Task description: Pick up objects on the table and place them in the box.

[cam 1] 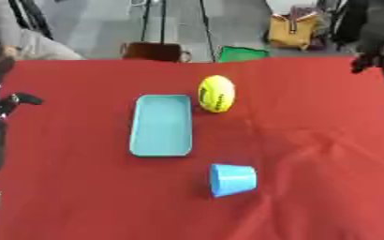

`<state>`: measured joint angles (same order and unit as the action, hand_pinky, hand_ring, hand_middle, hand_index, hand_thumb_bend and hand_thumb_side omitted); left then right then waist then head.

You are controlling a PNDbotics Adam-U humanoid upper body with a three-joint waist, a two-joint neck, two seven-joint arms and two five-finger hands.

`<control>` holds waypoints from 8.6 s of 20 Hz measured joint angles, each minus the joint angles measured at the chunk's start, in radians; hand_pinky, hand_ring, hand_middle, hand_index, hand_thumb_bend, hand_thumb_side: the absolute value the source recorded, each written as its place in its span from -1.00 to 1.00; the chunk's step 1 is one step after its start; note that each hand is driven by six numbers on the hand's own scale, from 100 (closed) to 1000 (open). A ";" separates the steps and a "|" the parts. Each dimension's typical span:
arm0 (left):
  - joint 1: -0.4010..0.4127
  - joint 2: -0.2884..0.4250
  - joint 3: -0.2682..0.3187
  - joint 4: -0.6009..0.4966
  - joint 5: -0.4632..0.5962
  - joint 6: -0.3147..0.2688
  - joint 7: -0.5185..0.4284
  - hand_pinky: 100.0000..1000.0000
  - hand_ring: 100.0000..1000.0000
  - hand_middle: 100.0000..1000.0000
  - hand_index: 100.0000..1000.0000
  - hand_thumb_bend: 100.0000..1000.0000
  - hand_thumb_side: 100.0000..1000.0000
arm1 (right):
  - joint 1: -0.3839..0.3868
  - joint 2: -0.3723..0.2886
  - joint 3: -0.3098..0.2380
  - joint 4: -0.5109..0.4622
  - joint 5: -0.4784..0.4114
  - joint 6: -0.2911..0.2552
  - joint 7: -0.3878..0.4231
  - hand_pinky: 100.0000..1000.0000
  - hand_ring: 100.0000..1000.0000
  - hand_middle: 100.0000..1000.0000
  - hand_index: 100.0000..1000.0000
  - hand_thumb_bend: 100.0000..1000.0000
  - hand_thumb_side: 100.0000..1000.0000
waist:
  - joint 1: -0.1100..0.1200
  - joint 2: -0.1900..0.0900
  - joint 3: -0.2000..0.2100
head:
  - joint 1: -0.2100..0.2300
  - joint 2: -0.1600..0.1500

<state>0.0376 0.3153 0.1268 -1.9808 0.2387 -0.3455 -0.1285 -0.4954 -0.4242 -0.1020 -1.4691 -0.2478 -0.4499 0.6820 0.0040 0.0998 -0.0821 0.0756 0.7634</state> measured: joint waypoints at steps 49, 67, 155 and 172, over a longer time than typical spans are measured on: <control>-0.069 -0.009 -0.056 0.000 0.063 0.037 -0.083 0.10 1.00 1.00 0.93 0.05 0.49 | -0.510 0.333 -0.056 0.784 1.509 -0.378 -0.392 0.88 0.79 0.64 0.83 -0.15 -0.16 | 0.000 0.022 0.126 | -0.177 -0.070; -0.108 -0.017 -0.074 0.000 0.080 0.031 -0.107 0.09 1.00 1.00 0.93 0.04 0.50 | -0.548 0.290 -0.085 0.879 1.751 -0.266 -0.715 0.78 0.72 0.61 0.83 -0.11 -0.27 | 0.009 0.060 0.173 | -0.226 -0.102; -0.195 -0.017 -0.105 0.000 0.157 0.057 -0.142 0.10 1.00 1.00 0.95 0.05 0.50 | -0.489 0.438 -0.018 0.676 1.374 -0.417 -0.475 0.66 0.63 0.70 0.90 -0.26 -0.20 | -0.009 0.086 0.218 | -0.291 -0.169; -0.163 -0.011 -0.098 0.000 0.154 0.057 -0.132 0.10 1.00 1.00 0.95 0.05 0.48 | -0.492 0.330 0.029 0.444 0.896 -0.330 -0.449 0.40 0.43 0.56 0.80 -0.56 -0.52 | -0.007 0.051 0.129 | -0.241 -0.154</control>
<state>-0.1254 0.3047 0.0289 -1.9808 0.3923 -0.2881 -0.2607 -0.9878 -0.0944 -0.0727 -1.0247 0.6484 -0.7796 0.2334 -0.0032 0.1509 0.0470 -0.1651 0.6092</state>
